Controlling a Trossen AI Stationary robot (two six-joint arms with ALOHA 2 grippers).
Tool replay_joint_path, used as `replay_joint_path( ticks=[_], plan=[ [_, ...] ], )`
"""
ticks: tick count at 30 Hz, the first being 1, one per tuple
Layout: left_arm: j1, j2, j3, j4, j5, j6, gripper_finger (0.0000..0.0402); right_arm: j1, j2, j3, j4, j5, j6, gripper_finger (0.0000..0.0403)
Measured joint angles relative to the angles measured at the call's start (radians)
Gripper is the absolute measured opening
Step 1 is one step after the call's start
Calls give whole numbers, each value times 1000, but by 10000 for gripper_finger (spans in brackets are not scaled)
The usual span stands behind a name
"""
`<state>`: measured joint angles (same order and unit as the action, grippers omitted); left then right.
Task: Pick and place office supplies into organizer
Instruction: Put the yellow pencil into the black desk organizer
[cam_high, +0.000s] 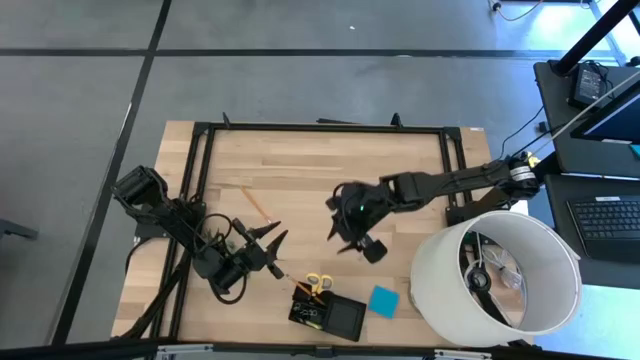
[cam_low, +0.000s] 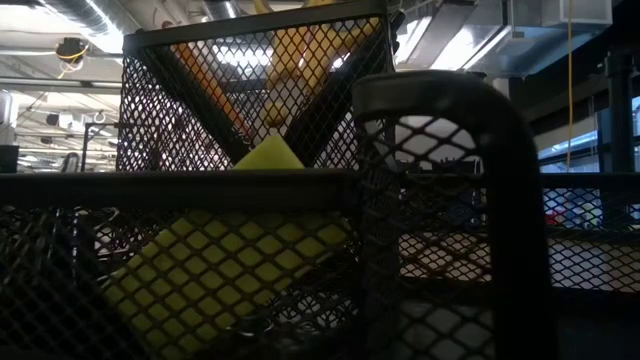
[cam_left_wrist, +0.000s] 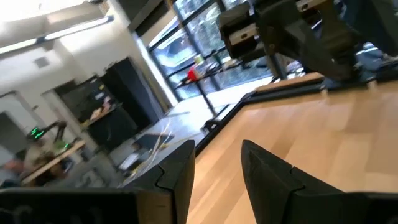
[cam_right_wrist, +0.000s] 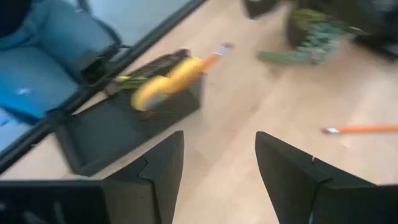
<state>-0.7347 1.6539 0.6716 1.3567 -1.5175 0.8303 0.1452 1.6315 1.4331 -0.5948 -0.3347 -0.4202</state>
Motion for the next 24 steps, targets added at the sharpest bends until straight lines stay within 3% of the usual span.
replay_joint_path(
  ticks=[3,11,24],
  plan=[
    [0,0,0,0,-50,-48,125,-51,-42,-80,81,1,26,200],
    [47,0,0,5,-55,-207,125,-169,-127,-261,254,1,114,200],
    [133,0,1,6,-54,-265,125,-202,-128,-327,262,1,155,200]
  ],
)
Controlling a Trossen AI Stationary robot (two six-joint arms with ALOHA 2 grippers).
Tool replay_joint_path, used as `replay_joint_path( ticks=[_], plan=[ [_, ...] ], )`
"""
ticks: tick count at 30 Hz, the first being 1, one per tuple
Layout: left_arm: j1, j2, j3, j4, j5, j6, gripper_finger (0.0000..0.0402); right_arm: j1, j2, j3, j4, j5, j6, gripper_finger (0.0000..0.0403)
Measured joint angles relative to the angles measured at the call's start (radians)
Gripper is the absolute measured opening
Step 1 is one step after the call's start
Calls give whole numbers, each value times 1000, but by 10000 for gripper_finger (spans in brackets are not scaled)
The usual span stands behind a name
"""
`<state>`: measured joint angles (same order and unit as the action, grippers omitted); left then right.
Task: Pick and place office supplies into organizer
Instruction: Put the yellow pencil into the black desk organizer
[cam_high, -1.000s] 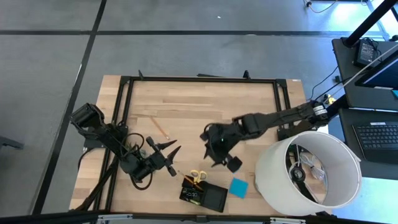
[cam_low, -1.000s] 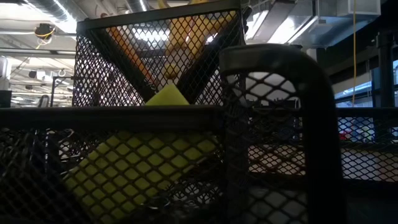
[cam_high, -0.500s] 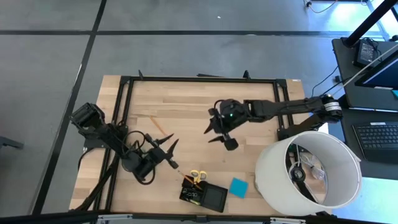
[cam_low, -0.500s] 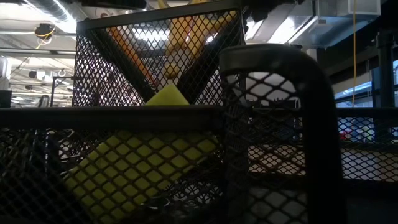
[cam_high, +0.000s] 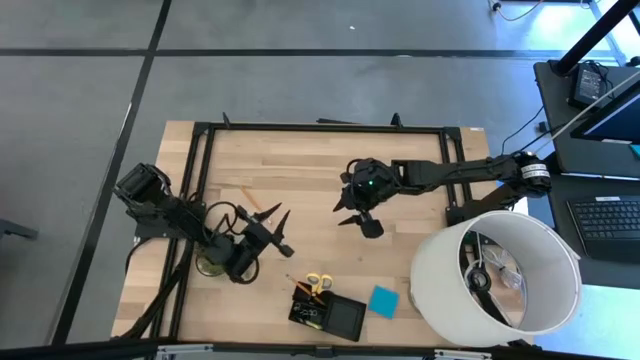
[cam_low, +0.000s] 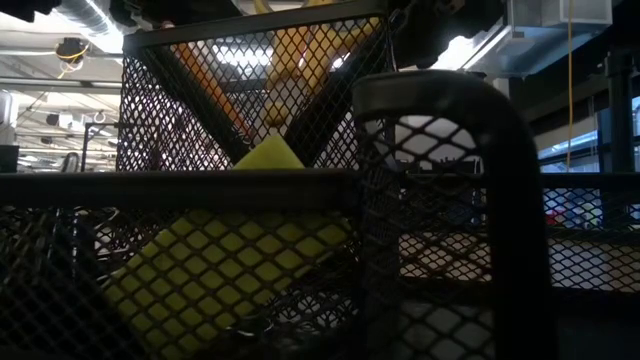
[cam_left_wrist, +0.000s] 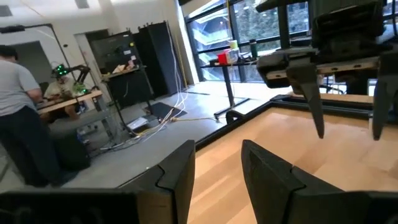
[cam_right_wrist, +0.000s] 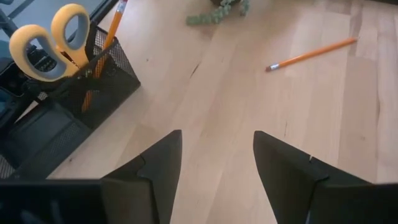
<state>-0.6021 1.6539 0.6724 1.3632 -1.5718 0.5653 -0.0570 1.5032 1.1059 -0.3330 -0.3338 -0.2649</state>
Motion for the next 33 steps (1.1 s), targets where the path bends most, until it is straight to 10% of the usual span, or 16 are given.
replay_joint_path(
  ticks=[9,14,18,33],
  plan=[
    [-39,0,0,-134,19,-99,123,0,0,0,2,0,-4,200],
    [-57,0,0,-172,200,-175,111,0,0,0,31,0,-5,200],
    [-24,0,-2,-184,3,-131,98,0,0,0,33,0,-2,200],
    [42,-222,-101,-133,1,11,72,0,0,0,27,0,23,200]
  ],
)
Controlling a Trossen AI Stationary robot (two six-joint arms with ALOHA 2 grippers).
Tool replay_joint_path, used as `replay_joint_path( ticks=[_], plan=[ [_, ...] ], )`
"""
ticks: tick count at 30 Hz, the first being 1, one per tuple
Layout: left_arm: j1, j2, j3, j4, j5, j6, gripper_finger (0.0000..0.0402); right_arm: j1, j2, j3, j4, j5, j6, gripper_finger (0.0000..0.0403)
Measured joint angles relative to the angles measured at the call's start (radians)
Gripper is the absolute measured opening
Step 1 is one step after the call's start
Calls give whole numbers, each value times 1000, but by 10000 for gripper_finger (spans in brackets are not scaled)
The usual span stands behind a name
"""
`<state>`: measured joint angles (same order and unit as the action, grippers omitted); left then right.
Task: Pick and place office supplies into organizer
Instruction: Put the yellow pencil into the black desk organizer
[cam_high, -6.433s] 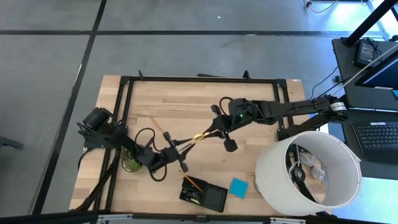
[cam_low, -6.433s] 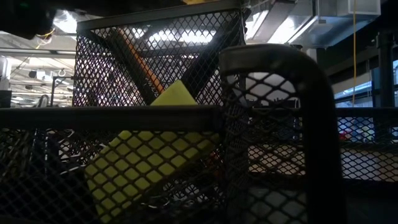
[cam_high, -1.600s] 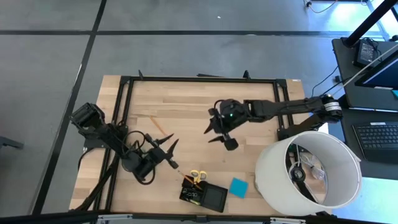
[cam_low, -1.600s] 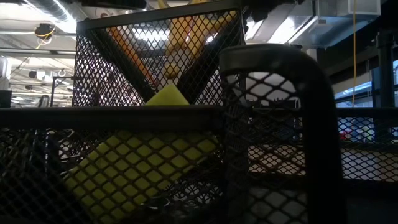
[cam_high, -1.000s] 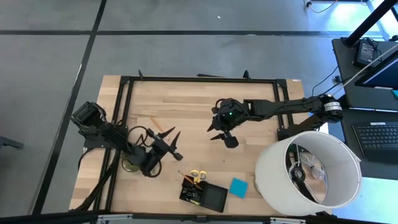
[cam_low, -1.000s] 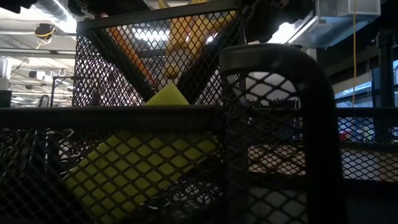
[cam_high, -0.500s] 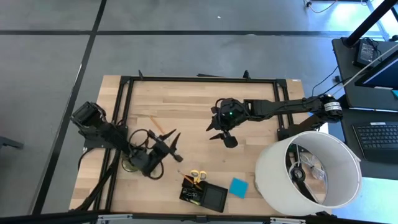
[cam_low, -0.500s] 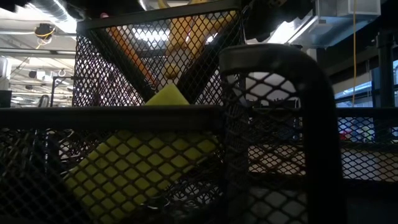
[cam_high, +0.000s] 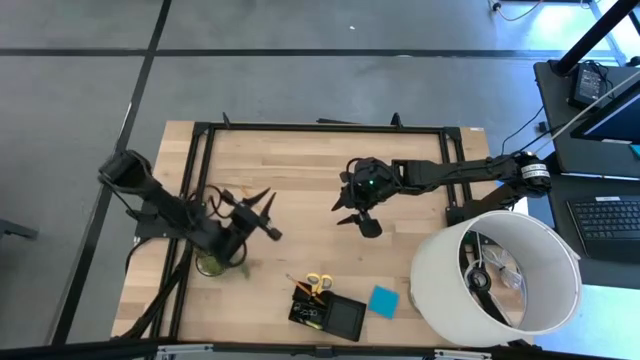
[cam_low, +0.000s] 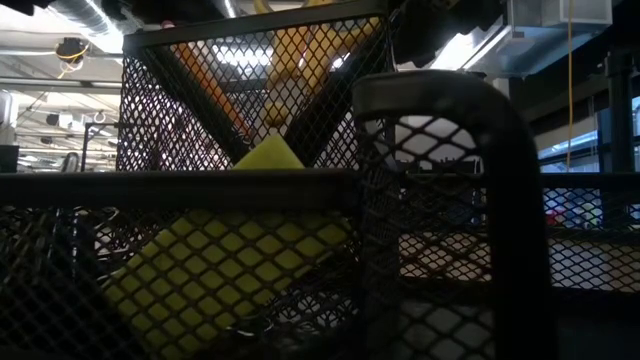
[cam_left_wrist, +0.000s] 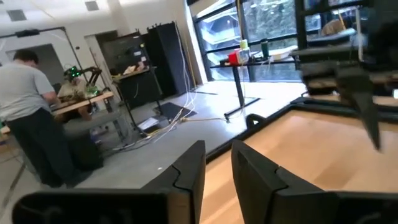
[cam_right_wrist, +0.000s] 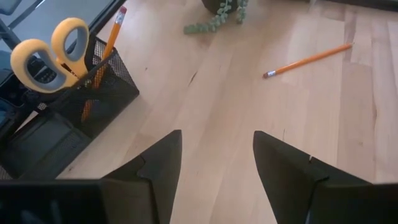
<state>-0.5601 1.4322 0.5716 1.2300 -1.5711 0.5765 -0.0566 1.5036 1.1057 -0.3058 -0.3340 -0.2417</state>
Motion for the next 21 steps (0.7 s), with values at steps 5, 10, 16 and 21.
replay_joint_path(
  ticks=[5,10,16,21],
  plan=[
    [44,-116,-55,1,1,40,65,0,0,0,26,0,1,200],
    [105,-213,-97,0,-2,57,62,0,0,0,57,66,3,200],
    [114,-309,-106,0,47,153,62,0,0,0,63,90,0,200],
    [114,-401,-105,0,196,245,62,0,0,0,91,90,-25,200]
  ],
)
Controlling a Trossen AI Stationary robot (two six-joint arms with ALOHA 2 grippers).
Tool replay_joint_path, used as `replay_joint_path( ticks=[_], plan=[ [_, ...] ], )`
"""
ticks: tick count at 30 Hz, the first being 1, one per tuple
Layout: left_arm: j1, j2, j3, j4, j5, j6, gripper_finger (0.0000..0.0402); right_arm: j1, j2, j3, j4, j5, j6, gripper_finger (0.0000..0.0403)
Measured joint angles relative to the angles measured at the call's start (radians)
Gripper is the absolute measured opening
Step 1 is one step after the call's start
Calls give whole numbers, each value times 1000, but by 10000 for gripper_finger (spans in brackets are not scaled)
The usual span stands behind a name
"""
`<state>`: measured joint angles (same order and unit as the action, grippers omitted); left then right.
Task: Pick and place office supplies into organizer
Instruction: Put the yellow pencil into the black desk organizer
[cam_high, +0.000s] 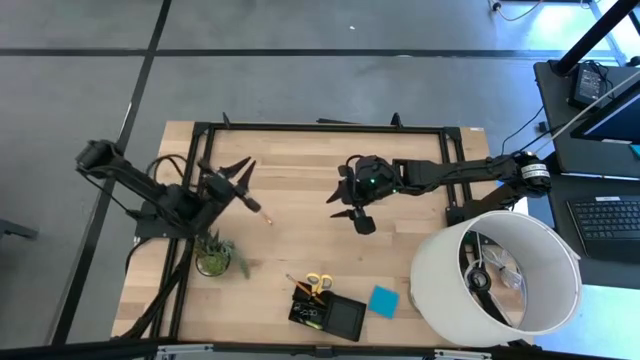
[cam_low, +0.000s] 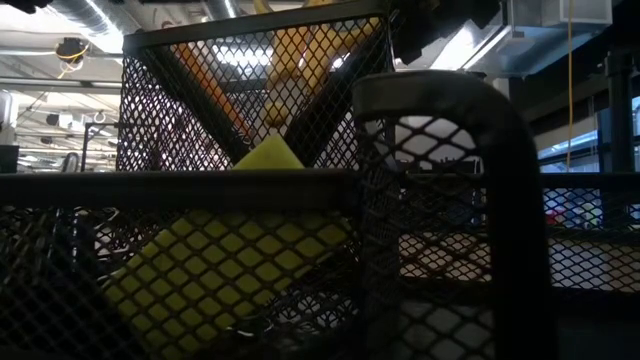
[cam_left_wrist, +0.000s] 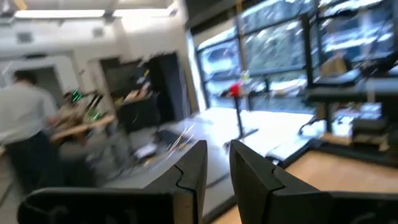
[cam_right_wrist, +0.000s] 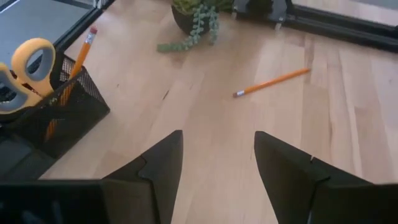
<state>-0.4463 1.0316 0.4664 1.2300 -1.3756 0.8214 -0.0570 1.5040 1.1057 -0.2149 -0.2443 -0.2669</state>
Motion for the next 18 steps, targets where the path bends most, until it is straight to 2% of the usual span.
replay_joint_path(
  ticks=[3,6,8,11,12,14,18],
  plan=[
    [0,-54,0,-33,109,-1,62,0,0,0,25,0,-3,200],
    [0,-99,0,-149,258,-87,62,0,0,0,44,0,-5,200],
    [4,-130,0,-257,419,-159,62,0,0,0,57,0,-6,200],
    [30,-172,5,-429,713,-282,62,0,0,0,78,0,-7,200],
    [45,-181,11,-479,777,-316,62,0,0,0,85,0,-7,200],
    [75,-196,21,-571,794,-370,62,0,0,0,92,0,-7,200],
    [151,-236,34,-829,643,-498,62,0,0,0,92,0,-7,200]
  ],
)
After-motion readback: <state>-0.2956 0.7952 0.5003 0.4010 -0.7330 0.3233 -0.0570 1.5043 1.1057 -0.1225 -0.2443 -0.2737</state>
